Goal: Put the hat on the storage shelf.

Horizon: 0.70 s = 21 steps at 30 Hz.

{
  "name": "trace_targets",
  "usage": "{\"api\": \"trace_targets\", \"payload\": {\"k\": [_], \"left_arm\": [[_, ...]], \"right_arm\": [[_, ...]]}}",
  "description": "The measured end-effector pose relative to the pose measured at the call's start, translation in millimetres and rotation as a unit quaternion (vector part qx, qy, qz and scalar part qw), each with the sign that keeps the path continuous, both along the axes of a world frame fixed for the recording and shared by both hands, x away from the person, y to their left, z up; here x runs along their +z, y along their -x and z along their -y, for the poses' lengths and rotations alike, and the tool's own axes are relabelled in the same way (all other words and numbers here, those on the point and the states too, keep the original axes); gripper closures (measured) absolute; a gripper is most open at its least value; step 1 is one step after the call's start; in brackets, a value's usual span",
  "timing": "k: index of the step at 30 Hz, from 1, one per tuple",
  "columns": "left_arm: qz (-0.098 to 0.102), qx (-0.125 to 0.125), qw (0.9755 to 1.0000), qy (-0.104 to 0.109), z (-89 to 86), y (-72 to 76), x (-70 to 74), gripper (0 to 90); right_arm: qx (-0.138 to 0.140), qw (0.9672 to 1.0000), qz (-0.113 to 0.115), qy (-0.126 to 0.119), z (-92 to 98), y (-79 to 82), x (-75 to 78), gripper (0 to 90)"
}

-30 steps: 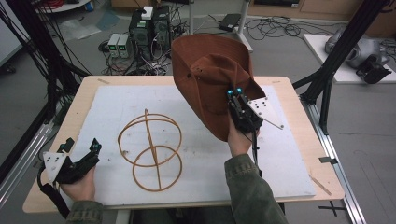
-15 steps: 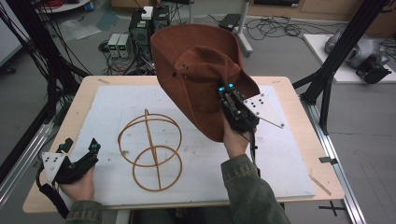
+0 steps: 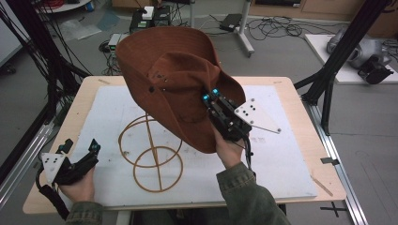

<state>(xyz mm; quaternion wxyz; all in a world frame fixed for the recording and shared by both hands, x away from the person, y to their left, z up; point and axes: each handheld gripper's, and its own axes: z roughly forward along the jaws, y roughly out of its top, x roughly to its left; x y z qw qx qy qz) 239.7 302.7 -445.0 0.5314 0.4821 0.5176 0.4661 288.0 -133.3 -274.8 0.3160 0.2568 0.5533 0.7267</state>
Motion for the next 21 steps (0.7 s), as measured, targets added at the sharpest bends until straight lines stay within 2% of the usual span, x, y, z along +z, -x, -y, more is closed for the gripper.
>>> {"api": "trace_targets", "payload": {"k": [1,3,4,16,17,20,21], "left_arm": [[0.0,0.0,1.0,0.0,-0.1,0.0,0.0,17.1],[0.0,0.0,1.0,0.001,-0.5,-0.1,-0.1,17.0],[0.0,0.001,1.0,0.001,-0.5,-0.1,-0.1,17.0],[0.003,0.001,1.0,0.004,-0.9,0.1,0.1,17.1],[0.002,0.001,1.0,0.004,-1.2,0.1,0.0,17.1],[0.002,0.002,1.0,0.006,-1.3,0.0,-0.1,17.1],[0.002,0.002,1.0,0.006,-1.3,0.0,-0.1,17.1]], "right_arm": [[0.01,0.9999,0.002,-0.002,-2.5,2.5,1.3,89.2],[0.014,0.9999,0.001,-0.003,-3.6,3.3,1.9,89.1],[0.029,0.9996,-0.001,-0.007,-6.2,4.9,3.4,89.1],[0.077,0.997,0.005,-0.002,-19.0,11.8,8.0,89.1],[0.089,0.996,0.004,-0.002,-20.3,11.6,7.7,89.1],[0.1,0.995,0.001,0.001,-20.7,11.8,7.6,89.1],[0.113,0.9935,0.002,0.008,-21.0,11.1,7.2,89.1]]}}
